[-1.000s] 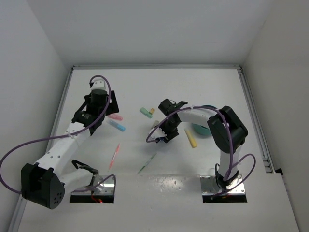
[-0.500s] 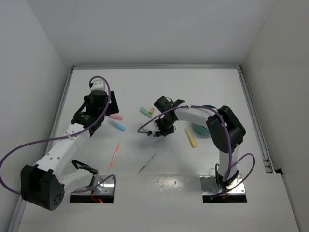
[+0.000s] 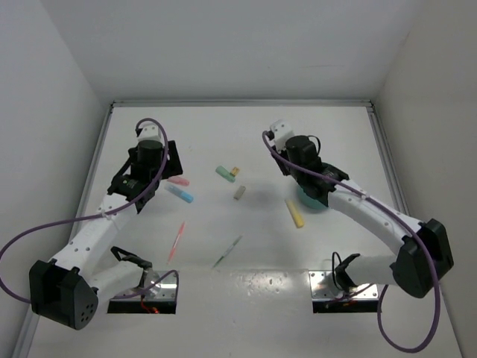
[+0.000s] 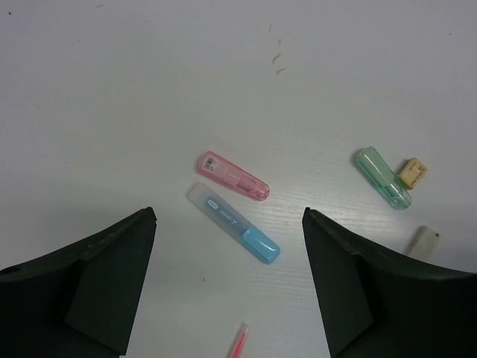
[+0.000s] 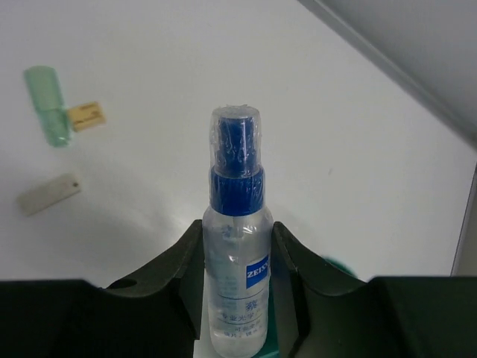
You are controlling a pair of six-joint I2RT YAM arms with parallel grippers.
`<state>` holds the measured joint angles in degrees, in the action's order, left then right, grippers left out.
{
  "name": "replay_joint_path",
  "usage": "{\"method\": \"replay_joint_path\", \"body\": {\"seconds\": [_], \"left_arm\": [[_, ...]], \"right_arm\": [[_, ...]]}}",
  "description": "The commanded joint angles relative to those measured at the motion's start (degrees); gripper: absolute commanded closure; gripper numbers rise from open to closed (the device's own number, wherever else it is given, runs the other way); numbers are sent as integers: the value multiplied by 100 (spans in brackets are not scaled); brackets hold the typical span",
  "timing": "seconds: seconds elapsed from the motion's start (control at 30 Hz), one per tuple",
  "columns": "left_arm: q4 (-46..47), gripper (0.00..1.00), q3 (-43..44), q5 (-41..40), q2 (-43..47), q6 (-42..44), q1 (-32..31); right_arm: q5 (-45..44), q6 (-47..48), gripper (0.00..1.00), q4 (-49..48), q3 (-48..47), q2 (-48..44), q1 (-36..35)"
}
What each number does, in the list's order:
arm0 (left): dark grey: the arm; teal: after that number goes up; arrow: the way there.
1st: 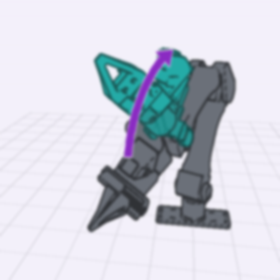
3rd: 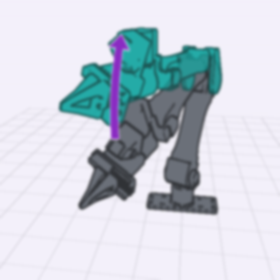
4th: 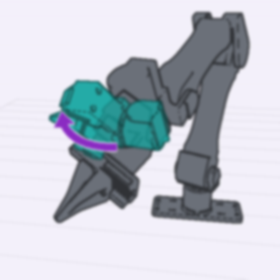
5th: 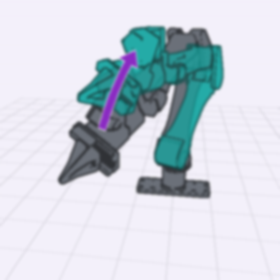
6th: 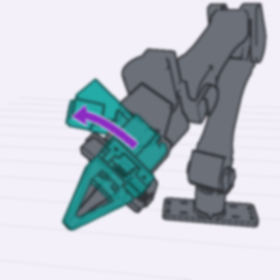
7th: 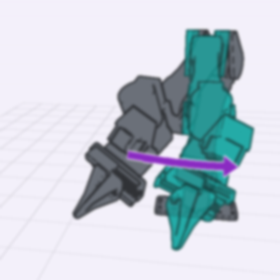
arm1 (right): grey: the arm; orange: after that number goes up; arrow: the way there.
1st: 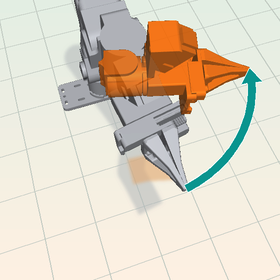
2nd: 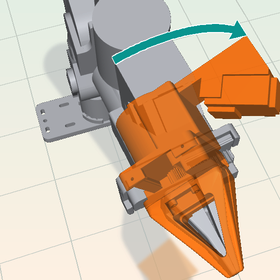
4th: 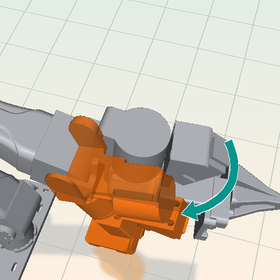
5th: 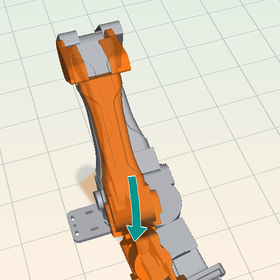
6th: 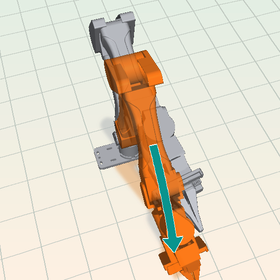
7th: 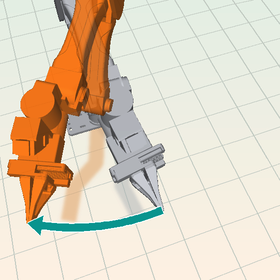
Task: Sort the stationery into containers
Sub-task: Place the stationery in the storage box.
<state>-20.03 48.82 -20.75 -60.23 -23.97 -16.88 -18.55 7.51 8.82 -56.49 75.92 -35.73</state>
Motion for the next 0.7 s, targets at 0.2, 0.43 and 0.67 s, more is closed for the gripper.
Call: {"method": "replay_joint_path", "body": {"seconds": [0.2,0.43,0.67], "left_arm": [[184,15,-13,124,108,85,1],[184,15,-13,186,55,85,1],[184,15,-13,186,55,85,1]], "right_arm": [[-1315,-1366,100,-3969,2668,-1448,540],[-880,-1367,100,-5293,3240,-1325,804],[-773,-1366,100,-5900,3355,-1027,909]]}}
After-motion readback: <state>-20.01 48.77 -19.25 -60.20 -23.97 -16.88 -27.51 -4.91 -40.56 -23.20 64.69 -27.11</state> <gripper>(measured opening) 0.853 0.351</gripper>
